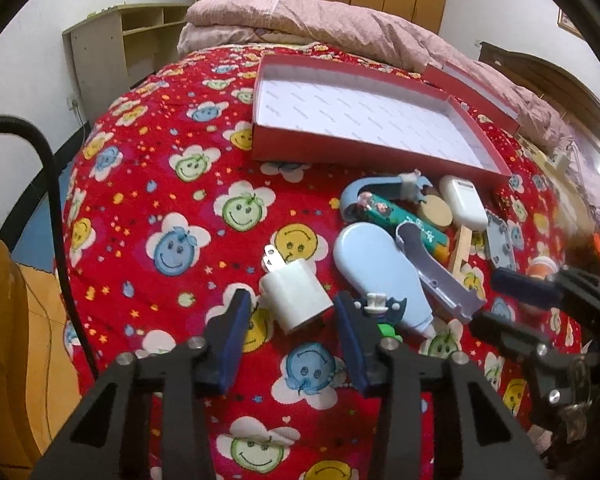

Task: Organize rigid objects
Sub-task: 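Move the right gripper to the grey curved handle while the left gripper approaches the white charger plug, then close the right gripper on the grey handle while the left gripper closes on the charger, then carry both items into the red tray and open both grippers to release them, then lift both grippers out of the tray and back over the scattered objects, then lower the right gripper to the orange-labelled pill bottle while the left approaches the green keychain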

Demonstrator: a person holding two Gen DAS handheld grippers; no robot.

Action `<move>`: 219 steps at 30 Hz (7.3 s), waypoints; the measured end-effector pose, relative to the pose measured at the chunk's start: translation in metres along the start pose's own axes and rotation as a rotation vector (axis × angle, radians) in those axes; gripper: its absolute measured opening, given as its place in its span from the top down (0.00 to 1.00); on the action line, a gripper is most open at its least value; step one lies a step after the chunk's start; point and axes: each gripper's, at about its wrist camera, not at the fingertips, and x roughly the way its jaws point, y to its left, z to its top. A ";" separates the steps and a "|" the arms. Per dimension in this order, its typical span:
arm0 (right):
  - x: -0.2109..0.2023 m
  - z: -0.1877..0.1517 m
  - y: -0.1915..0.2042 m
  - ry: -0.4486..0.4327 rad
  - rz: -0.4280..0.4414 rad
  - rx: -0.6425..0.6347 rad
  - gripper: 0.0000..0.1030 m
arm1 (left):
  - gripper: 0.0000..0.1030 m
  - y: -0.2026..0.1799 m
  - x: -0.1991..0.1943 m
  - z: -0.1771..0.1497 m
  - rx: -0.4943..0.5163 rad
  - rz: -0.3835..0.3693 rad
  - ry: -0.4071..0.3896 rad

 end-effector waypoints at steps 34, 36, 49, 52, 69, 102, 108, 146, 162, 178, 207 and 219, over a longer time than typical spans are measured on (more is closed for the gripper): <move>0.023 0.011 -0.002 0.006 0.092 0.066 0.78 | 0.64 0.007 0.000 0.002 -0.027 -0.048 -0.021; 0.022 0.010 -0.005 0.003 0.099 0.084 0.78 | 0.64 0.007 -0.004 0.002 -0.026 -0.050 -0.029; 0.002 0.013 -0.022 -0.069 0.078 0.144 0.78 | 0.64 -0.001 -0.026 0.014 -0.013 -0.048 -0.095; -0.001 0.015 -0.027 -0.080 0.066 0.149 0.78 | 0.64 -0.006 -0.028 0.021 -0.002 -0.045 -0.110; -0.018 0.051 -0.082 -0.136 -0.015 0.199 0.78 | 0.64 -0.039 -0.013 0.099 0.048 -0.058 -0.161; 0.065 0.114 -0.177 -0.050 -0.107 0.222 0.78 | 0.64 -0.053 0.116 0.196 0.056 0.031 -0.037; 0.073 0.114 -0.180 -0.043 -0.112 0.223 0.78 | 0.64 -0.058 0.123 0.198 0.079 0.057 -0.044; -0.025 0.100 -0.115 -0.185 -0.061 0.161 0.54 | 0.41 -0.070 0.013 0.156 0.089 0.049 -0.102; -0.046 0.054 -0.084 -0.129 -0.054 0.176 0.54 | 0.40 -0.069 -0.017 0.113 0.104 0.020 -0.077; -0.059 0.008 -0.086 -0.092 -0.074 0.237 0.54 | 0.40 -0.047 -0.028 0.065 0.068 0.014 -0.023; -0.062 -0.037 -0.088 -0.030 -0.128 0.254 0.38 | 0.40 -0.041 -0.014 -0.004 0.121 -0.030 0.087; -0.042 -0.043 -0.079 0.001 -0.139 0.217 0.38 | 0.42 -0.045 0.000 -0.012 0.144 -0.021 0.085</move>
